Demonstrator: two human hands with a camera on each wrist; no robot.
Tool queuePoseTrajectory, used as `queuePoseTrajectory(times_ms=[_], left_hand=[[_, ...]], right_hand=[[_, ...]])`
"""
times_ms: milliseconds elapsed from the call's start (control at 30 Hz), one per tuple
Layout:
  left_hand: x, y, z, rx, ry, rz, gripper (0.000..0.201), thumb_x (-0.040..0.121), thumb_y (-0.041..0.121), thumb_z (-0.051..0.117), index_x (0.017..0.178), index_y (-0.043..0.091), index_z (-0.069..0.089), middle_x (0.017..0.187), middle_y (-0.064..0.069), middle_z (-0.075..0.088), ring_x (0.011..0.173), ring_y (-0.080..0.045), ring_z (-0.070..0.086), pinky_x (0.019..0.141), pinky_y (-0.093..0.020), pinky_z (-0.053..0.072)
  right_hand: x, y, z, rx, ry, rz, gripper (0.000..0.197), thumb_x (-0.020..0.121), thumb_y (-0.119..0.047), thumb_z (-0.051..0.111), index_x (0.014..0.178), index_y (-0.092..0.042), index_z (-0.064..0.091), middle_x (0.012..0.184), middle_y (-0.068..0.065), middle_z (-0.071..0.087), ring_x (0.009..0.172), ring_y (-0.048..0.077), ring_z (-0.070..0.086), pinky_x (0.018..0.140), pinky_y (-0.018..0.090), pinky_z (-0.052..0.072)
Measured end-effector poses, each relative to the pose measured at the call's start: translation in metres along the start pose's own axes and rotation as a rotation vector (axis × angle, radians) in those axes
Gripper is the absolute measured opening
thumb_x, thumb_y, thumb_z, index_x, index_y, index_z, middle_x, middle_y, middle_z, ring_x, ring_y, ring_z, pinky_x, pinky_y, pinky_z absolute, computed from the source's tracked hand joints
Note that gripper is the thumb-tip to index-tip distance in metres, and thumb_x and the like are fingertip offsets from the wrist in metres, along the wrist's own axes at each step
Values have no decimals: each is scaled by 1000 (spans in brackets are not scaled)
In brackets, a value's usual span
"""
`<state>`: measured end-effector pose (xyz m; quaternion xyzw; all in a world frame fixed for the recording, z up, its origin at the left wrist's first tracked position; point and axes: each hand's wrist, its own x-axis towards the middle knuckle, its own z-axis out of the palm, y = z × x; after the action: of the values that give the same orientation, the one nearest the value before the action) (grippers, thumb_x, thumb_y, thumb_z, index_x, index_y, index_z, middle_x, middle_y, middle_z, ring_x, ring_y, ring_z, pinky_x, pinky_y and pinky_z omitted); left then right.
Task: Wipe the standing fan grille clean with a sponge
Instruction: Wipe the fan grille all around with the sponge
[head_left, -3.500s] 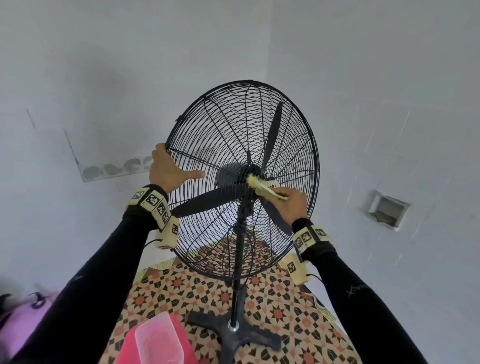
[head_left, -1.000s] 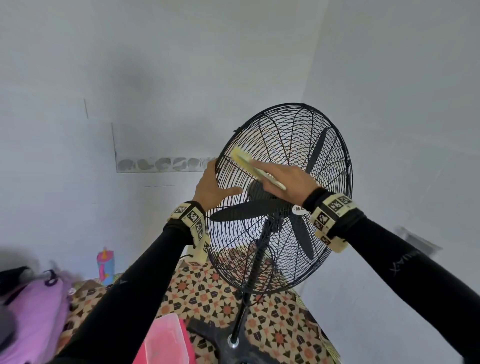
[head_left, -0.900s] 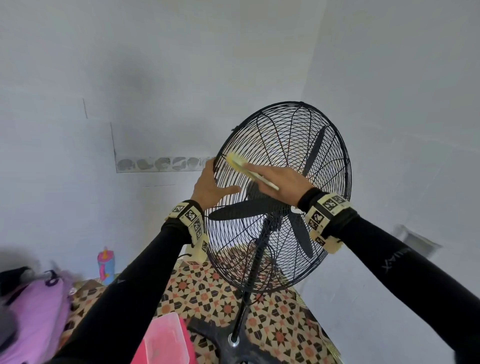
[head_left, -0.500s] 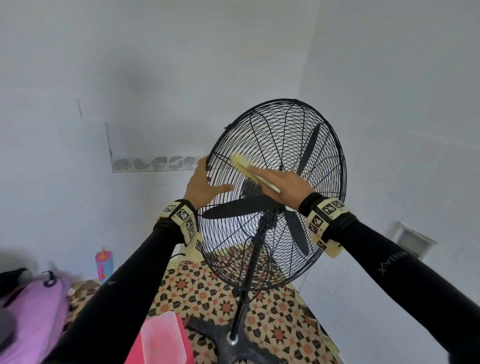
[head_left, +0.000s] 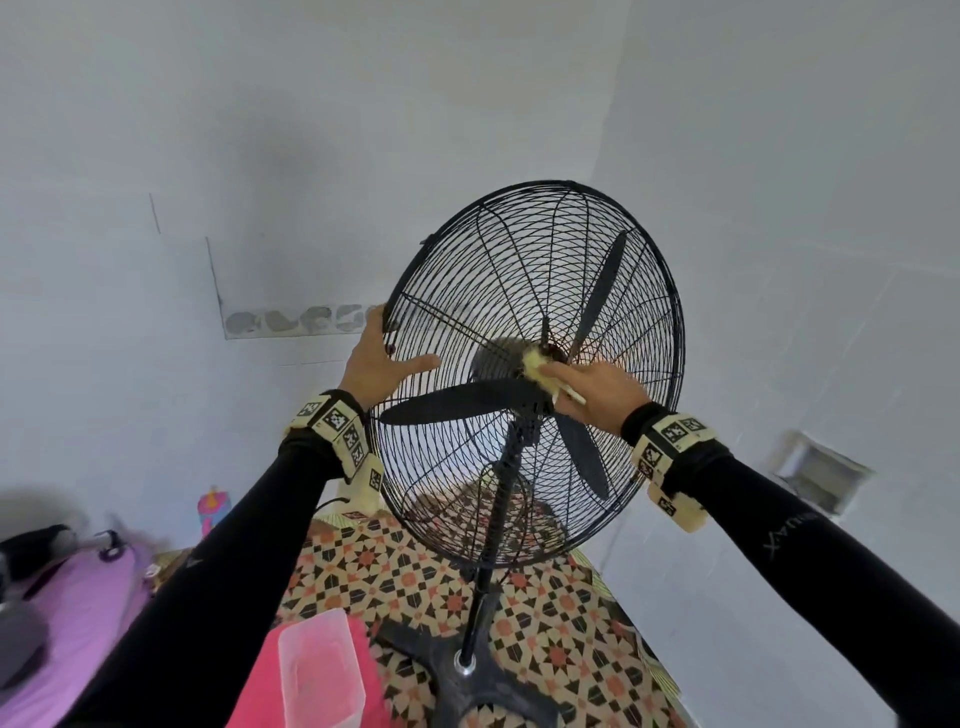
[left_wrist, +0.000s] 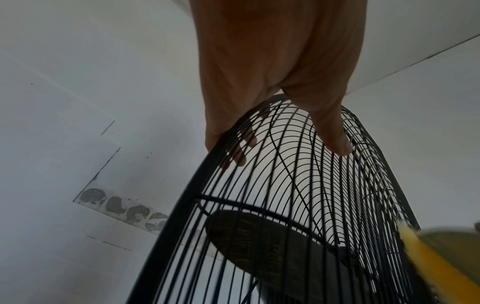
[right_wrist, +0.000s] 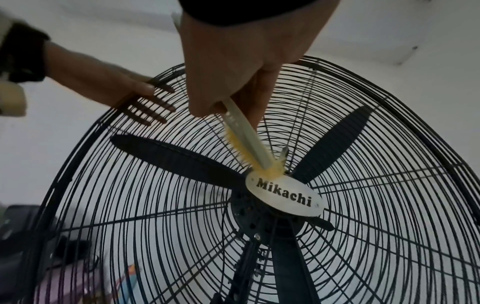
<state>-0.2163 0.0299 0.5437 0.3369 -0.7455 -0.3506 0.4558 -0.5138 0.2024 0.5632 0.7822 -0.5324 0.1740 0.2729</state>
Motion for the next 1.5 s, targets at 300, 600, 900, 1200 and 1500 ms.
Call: queuePoseTrajectory(times_ms=[300, 600, 900, 1200, 1500], left_hand=[[-14, -1, 12, 30, 93, -20, 93, 80, 52, 86, 151, 22, 33, 141, 1, 53, 129, -21, 53, 113, -46, 44], [-27, -1, 23, 38, 222, -73, 93, 81, 56, 83, 153, 23, 35, 147, -1, 52, 134, -24, 51, 116, -49, 41], [-31, -1, 28, 48, 267, -69, 92, 82, 52, 83, 154, 21, 34, 145, -2, 52, 133, -22, 51, 117, -46, 41], [-33, -1, 27, 21, 252, -120, 108, 68, 73, 80, 153, 26, 34, 147, 3, 49, 137, -28, 48, 116, -59, 40], [-30, -7, 25, 16, 258, -118, 104, 68, 72, 83, 151, 28, 36, 143, 3, 51, 134, -24, 50, 116, -54, 42]], right_hand=[[-11, 10, 11, 89, 62, -56, 56, 85, -8, 79, 136, -14, 57, 102, 22, 75, 54, 25, 66, 52, 33, 56], [-21, 23, 24, 86, 136, -141, 63, 84, -8, 79, 141, -14, 51, 109, 18, 74, 61, 19, 66, 51, 29, 56], [-66, 65, 35, 95, 97, -44, 59, 81, -12, 82, 132, -13, 51, 90, 16, 74, 56, 24, 64, 49, 29, 53], [-68, 70, 42, 107, 6, 69, 51, 91, -16, 71, 136, -19, 47, 98, 17, 73, 63, 27, 64, 55, 34, 56], [-53, 63, 38, 96, 65, 31, 45, 84, -16, 77, 125, -9, 60, 83, 11, 71, 49, 17, 46, 42, 24, 43]])
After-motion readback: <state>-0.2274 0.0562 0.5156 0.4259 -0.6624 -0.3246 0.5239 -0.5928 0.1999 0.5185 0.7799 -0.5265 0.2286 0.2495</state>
